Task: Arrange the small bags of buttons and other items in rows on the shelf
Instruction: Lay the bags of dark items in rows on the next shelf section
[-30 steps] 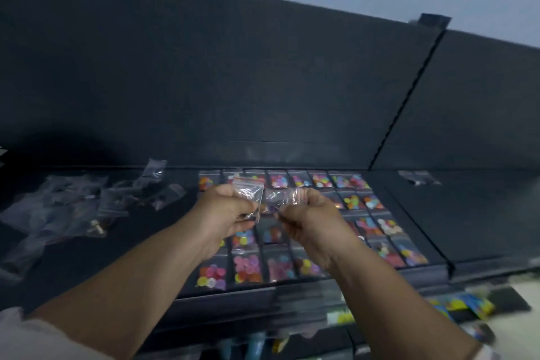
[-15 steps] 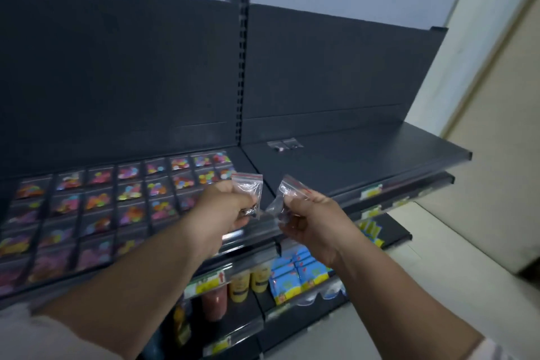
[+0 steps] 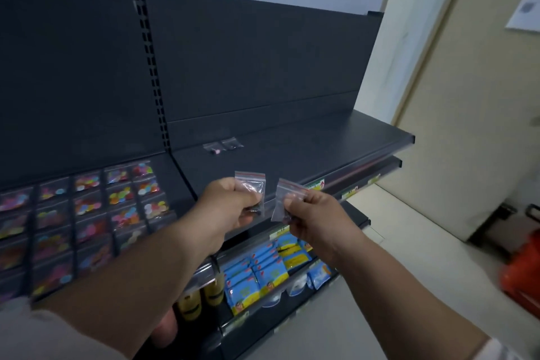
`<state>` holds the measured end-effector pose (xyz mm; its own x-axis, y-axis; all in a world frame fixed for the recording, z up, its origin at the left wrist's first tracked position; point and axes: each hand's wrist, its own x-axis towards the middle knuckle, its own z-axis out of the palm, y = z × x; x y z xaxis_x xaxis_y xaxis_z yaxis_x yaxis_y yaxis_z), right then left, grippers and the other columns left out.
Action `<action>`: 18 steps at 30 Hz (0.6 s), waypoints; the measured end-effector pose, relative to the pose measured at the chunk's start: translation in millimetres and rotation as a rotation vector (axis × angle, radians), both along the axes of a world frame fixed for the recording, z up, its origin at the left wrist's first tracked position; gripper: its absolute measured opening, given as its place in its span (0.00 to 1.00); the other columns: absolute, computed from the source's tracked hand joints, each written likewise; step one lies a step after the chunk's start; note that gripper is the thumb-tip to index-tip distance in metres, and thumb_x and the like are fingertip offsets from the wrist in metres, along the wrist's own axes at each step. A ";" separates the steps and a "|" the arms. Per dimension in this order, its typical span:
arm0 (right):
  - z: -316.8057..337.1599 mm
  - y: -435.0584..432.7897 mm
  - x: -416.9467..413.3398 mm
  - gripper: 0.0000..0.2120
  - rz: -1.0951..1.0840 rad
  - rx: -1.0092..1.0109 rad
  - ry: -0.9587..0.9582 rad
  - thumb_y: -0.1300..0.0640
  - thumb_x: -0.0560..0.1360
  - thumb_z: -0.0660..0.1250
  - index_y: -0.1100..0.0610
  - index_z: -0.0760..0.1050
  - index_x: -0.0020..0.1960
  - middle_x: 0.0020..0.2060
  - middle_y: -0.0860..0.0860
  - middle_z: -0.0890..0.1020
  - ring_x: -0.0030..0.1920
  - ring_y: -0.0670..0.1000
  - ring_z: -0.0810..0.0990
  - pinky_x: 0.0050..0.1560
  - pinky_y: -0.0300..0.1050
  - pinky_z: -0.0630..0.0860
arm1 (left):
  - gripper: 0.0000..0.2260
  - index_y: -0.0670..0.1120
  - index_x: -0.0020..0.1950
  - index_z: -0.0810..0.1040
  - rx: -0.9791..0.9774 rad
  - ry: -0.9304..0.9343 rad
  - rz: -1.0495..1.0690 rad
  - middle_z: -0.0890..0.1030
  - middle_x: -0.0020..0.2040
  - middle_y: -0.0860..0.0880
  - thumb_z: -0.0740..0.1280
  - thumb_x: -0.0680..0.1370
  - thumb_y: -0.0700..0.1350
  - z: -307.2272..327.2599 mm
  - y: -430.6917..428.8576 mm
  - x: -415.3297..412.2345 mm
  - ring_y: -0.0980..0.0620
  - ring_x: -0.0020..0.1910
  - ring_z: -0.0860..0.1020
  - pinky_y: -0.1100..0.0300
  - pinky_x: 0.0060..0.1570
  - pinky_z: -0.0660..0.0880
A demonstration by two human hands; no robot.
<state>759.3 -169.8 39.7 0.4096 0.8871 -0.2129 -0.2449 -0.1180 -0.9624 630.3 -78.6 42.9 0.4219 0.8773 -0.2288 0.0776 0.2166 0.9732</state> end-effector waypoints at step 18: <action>-8.1 175.7 140.7 0.06 0.019 -0.159 -0.189 0.64 0.75 0.67 0.58 0.73 0.40 0.33 0.55 0.78 0.32 0.49 0.75 0.33 0.39 0.73 | 0.07 0.46 0.38 0.74 -0.015 0.099 0.120 0.79 0.38 0.47 0.68 0.74 0.37 -16.5 170.8 113.9 0.51 0.37 0.77 0.59 0.40 0.74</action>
